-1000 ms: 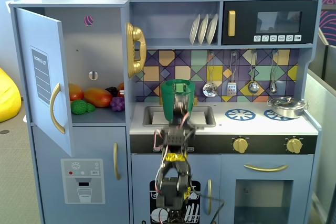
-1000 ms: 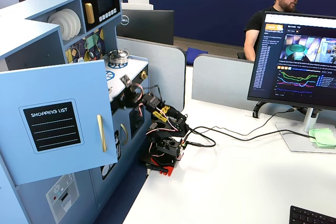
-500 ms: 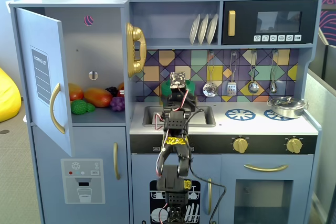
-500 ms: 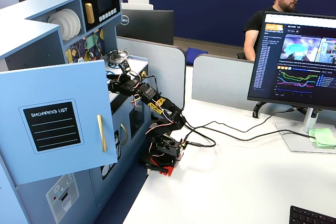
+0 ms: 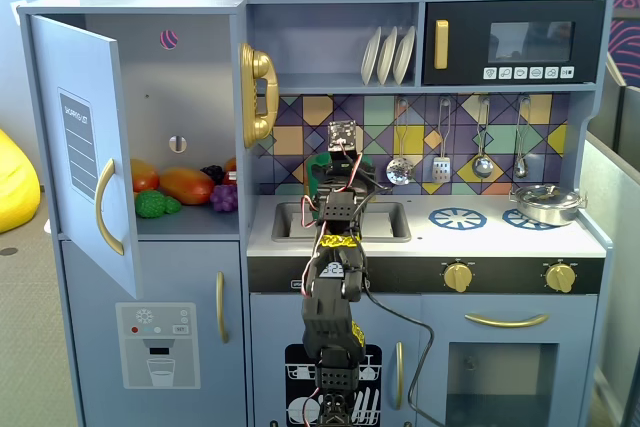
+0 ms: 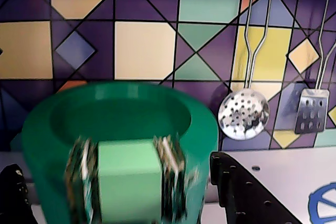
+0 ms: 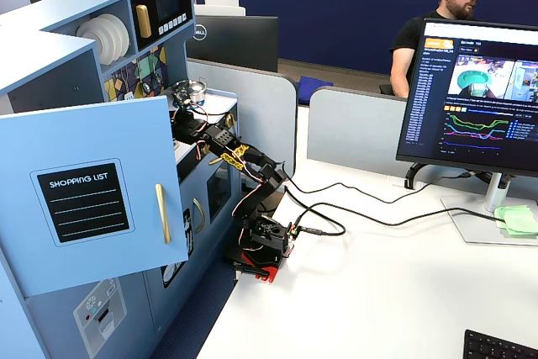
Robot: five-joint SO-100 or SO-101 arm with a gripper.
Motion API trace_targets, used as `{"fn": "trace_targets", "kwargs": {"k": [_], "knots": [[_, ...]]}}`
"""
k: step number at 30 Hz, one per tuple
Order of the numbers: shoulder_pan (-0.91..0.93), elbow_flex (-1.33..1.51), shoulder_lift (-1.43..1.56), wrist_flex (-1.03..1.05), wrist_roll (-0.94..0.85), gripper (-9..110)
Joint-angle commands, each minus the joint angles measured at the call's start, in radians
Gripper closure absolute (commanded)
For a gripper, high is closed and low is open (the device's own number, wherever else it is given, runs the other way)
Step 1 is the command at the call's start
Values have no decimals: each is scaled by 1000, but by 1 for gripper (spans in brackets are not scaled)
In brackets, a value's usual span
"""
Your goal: Take off the lid from the green recipient and place it on the counter
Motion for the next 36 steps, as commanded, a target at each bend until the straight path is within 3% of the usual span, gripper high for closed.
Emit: {"fn": "trace_targets", "kwargs": {"k": [1, 7, 25, 36], "knots": [[11, -104, -31, -37, -25, 64], [-2, -107, -37, -26, -20, 67], [-64, -120, -35, 55, 3, 96], [-63, -213, -51, 41, -17, 98]]}}
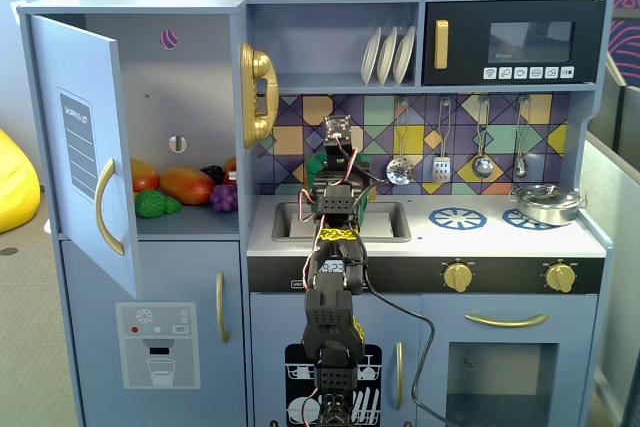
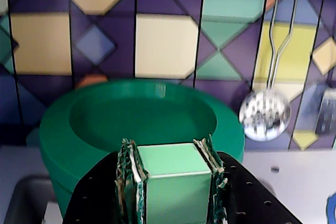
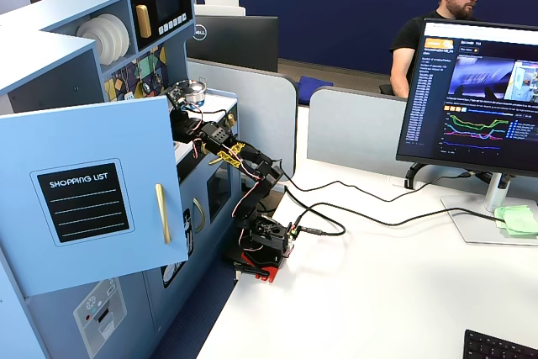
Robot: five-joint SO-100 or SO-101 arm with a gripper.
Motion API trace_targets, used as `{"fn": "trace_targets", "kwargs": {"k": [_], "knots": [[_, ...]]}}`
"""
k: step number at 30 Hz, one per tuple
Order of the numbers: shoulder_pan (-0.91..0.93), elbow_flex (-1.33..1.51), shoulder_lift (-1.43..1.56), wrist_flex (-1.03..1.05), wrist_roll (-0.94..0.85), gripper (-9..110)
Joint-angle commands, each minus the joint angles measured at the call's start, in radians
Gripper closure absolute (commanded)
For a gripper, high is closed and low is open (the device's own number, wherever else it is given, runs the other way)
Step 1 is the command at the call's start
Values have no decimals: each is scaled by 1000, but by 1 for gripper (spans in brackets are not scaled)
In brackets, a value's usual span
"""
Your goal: Take off the lid from the green recipient and place it on the counter
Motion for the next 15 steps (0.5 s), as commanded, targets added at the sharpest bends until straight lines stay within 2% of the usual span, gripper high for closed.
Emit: {"fn": "trace_targets", "kwargs": {"k": [1, 8, 15], "knots": [[-14, -132, -3, -15, -15, 98], [34, -192, 3, -15, -31, 98], [196, -192, 37, 21, 5, 100]]}}
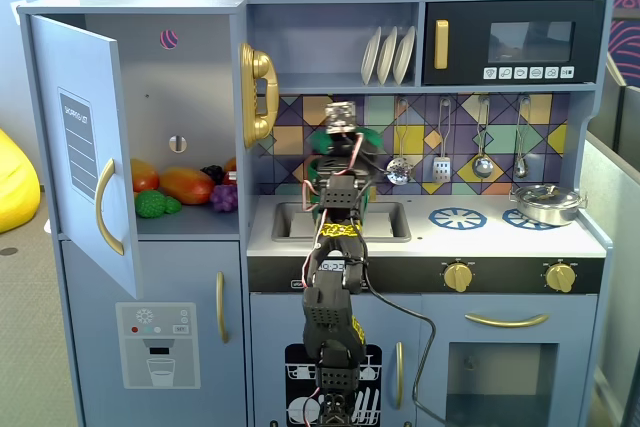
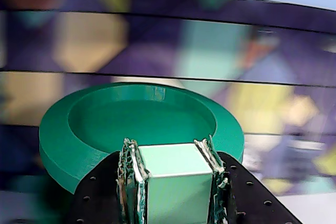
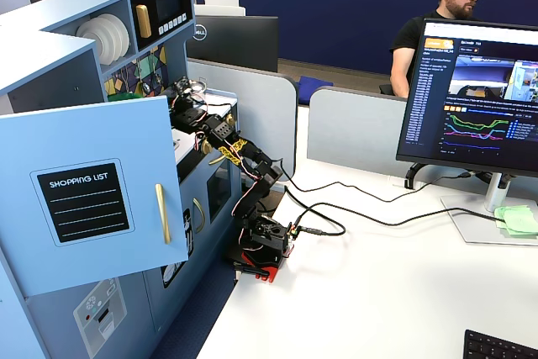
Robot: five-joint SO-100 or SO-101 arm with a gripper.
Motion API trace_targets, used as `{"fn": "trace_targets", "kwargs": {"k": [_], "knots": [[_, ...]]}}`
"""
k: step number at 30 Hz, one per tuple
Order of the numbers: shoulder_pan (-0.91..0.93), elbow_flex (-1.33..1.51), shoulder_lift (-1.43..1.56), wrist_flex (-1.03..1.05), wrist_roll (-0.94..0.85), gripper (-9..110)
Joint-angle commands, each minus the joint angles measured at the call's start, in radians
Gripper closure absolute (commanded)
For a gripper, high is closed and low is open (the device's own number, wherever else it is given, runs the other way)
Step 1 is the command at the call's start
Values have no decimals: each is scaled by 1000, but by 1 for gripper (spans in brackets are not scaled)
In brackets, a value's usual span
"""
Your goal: Take off the lid from the green recipient and place it on the counter
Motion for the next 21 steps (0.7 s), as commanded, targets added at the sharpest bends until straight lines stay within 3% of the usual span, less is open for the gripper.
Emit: {"fn": "trace_targets", "kwargs": {"k": [1, 9, 21], "knots": [[115, -71, 55, 29, 31, 100], [293, -52, 2, 11, 40, 101], [443, 117, -287, -334, 5, 101]]}}
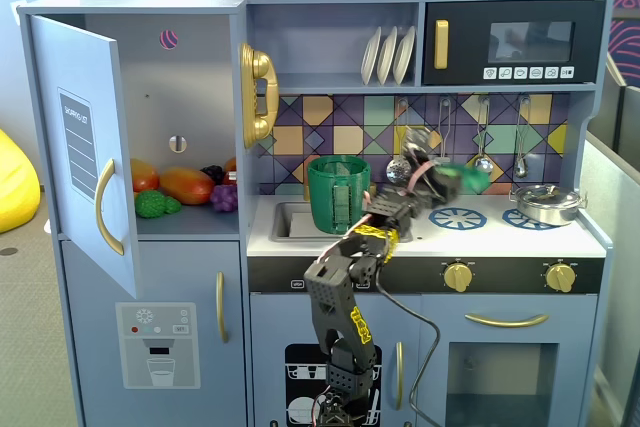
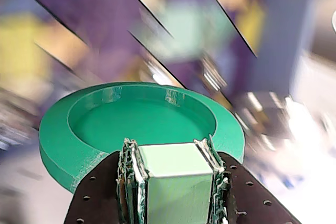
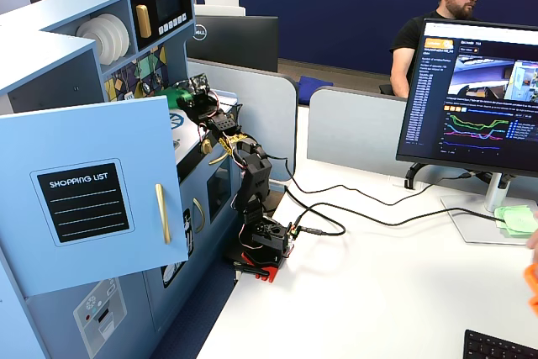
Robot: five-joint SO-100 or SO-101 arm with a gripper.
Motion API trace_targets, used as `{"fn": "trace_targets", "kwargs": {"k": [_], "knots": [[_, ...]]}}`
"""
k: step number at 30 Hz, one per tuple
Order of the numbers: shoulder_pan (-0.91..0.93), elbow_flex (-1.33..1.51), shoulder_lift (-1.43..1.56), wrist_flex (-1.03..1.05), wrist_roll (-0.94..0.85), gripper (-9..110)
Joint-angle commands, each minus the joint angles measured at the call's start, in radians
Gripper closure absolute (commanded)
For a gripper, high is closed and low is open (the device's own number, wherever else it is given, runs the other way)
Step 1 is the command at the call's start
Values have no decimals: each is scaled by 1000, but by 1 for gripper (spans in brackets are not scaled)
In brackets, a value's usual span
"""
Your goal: Take off the lid from the green recipient and place it on the counter
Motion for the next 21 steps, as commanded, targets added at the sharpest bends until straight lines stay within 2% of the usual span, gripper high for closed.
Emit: {"fn": "trace_targets", "kwargs": {"k": [1, 6, 16, 18, 21], "knots": [[23, 25, -57, -149, -23, 101], [25, 94, -150, -278, -15, 101], [23, 206, -195, -328, -46, 101], [23, 247, -186, -328, -75, 98], [21, 270, -173, -321, -67, 85]]}}
